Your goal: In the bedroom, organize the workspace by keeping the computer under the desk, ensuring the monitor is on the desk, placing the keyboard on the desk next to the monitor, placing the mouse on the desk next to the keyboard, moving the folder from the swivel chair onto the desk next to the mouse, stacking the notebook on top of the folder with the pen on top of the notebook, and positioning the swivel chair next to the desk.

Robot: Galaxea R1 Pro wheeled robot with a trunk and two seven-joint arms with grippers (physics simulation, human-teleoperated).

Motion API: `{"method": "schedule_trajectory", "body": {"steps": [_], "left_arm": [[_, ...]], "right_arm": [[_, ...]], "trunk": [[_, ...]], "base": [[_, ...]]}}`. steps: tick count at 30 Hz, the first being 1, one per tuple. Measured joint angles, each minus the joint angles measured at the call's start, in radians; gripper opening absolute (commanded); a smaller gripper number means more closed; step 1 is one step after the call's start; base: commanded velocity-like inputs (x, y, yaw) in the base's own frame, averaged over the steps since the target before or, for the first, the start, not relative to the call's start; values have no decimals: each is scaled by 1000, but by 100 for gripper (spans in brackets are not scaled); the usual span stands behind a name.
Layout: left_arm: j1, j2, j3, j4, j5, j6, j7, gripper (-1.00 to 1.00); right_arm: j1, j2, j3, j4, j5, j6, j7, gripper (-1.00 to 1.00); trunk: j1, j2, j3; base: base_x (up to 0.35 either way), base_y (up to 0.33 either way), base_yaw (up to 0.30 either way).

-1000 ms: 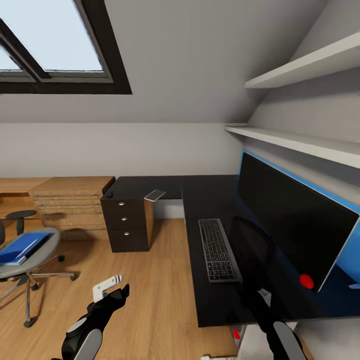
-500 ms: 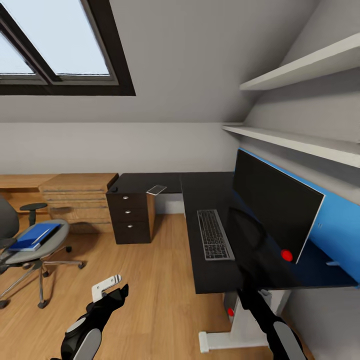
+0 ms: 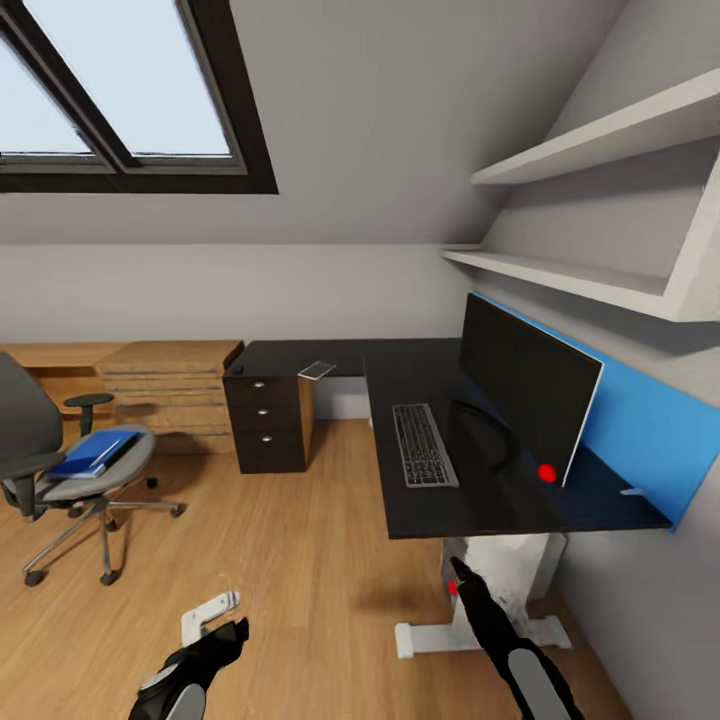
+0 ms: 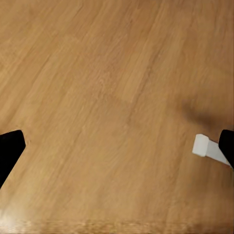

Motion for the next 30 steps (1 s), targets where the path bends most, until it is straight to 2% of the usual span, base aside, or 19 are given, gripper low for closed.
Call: {"method": "schedule_trajectory", "body": {"steps": [3, 4, 6, 7, 9, 10, 11, 12, 13, 15, 16, 18, 21, 22, 23, 26, 30], "left_arm": [[0, 0, 0, 71, -2, -2, -1, 100], [0, 0, -1, 114, -2, -3, -1, 100], [0, -1, -4, 159, -5, -3, -2, 100], [0, -1, -7, 198, -10, -4, -2, 100], [0, -1, -10, 233, -22, -5, -2, 100], [0, -1, -13, 264, -37, -5, -3, 100], [0, -1, -14, 309, -60, -6, -4, 100], [0, -2, -15, 339, -73, -10, -7, 100], [0, -2, -15, 367, -81, -20, -15, 100], [0, -2, -16, 395, -87, -46, -32, 100], [0, -2, -16, 421, -90, -85, -62, 100], [0, -2, -16, 446, -94, -130, -106, 100], [0, -2, -16, 497, -107, -211, -243, 100], [0, -2, -16, 507, -112, -221, -266, 100], [0, -2, -16, 527, -127, -240, -310, 100], [0, -3, -15, 546, -144, -256, -344, 100], [0, -2, -13, 552, -144, -261, -353, 100]], "right_arm": [[0, -3, 22, 49, 116, -54, -3, 100], [0, -4, 29, 88, 197, -90, -4, 100], [0, -5, 34, 131, 283, -127, -4, 100], [0, -5, 37, 176, 362, -165, -4, 100], [0, -4, 40, 223, 436, -210, -4, 100], [0, -4, 43, 267, 500, -259, -3, 100], [0, -1, 46, 330, 577, -340, -3, 100], [0, 2, 46, 374, 614, -399, -4, 100], [0, 3, 48, 419, 637, -457, -4, 100], [0, 4, 50, 464, 654, -512, -4, 100], [0, 5, 54, 500, 666, -554, -2, 100], [0, 5, 63, 527, 681, -585, 0, 100], [0, 8, 106, 562, 718, -621, 2, 100], [0, 8, 116, 566, 723, -624, 2, 100], [0, 9, 145, 572, 735, -632, 2, 100], [0, 9, 184, 581, 743, -639, 2, 100], [0, 8, 194, 598, 745, -641, 1, 100]], "trunk": [[0, 0, 0], [0, 0, 0], [0, 0, 0], [0, 0, 0], [0, 0, 0], [0, 0, 0], [0, 0, 0], [0, 0, 0], [-1, 0, 0], [-1, 0, 0], [-1, 0, 0], [-1, 0, 0], [-1, 0, 0], [-1, 0, 0], [-1, 0, 0], [-1, 0, 0], [-1, 0, 0]], "base": [[-296, 163, 0], [-274, 202, 0], [-256, 225, 0], [-239, 244, 0], [-217, 262, 0], [-143, 291, 0], [-92, 302, 0], [-59, 309, 0], [-47, 312, 0], [-31, 317, 0], [-19, 322, 0], [-13, 325, 0], [-5, 328, 0], [-2, 330, 0], [-2, 330, 0], [-1, 322, 0], [-45, 235, 0]]}}
